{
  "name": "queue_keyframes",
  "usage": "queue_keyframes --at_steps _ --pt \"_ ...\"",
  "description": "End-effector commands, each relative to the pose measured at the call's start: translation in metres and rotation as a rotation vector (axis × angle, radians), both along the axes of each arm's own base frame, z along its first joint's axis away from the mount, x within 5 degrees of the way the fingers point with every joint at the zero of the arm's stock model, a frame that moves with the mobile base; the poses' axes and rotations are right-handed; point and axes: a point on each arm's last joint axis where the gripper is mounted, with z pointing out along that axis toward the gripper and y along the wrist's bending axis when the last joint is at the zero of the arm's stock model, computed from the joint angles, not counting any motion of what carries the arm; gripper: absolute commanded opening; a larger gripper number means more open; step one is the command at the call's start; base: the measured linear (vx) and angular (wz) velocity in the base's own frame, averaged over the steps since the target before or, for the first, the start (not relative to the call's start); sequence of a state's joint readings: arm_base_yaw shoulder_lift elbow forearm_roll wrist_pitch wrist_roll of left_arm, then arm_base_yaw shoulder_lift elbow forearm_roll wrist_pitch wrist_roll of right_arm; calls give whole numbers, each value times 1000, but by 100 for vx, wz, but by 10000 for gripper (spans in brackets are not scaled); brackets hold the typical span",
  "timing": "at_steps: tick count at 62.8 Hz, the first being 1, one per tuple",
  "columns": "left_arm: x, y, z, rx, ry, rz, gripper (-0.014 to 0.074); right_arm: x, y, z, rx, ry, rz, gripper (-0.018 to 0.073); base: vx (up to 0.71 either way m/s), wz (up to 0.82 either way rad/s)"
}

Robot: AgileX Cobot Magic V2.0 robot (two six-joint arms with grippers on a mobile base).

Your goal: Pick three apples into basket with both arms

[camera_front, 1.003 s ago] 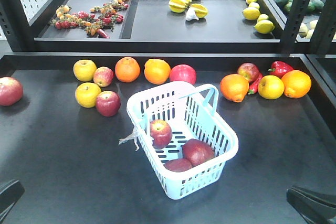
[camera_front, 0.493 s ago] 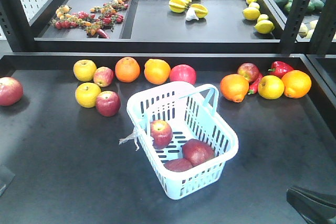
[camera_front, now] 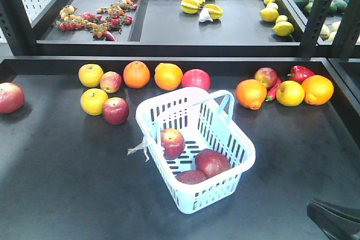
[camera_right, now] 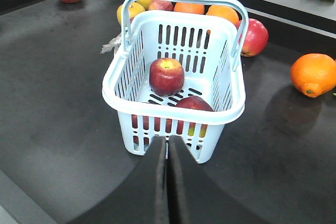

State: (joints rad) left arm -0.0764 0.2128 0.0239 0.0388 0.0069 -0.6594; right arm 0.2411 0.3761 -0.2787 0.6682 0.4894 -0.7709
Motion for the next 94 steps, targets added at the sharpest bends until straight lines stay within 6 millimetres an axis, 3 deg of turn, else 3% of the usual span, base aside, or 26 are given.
queue_keyframes --at_steps 1,7,17,29,94 --pt "-3 -1 -12 128 106 -40 -8 4 -1 12 36 -56 -36 -4 0 0" --pt "-7 -1 -17 212 146 -69 -8 4 -1 12 36 -56 -36 -4 0 0" --pt "-12 2 -3 223 -93 -4 -8 3 -1 12 35 -54 -34 -4 0 0" --pt "-17 9 8 420 -222 121 -8 3 -1 12 36 -53 -33 -4 0 0" --pt "-17 10 11 392 -252 144 -7 3 -1 12 36 -53 -33 -4 0 0"
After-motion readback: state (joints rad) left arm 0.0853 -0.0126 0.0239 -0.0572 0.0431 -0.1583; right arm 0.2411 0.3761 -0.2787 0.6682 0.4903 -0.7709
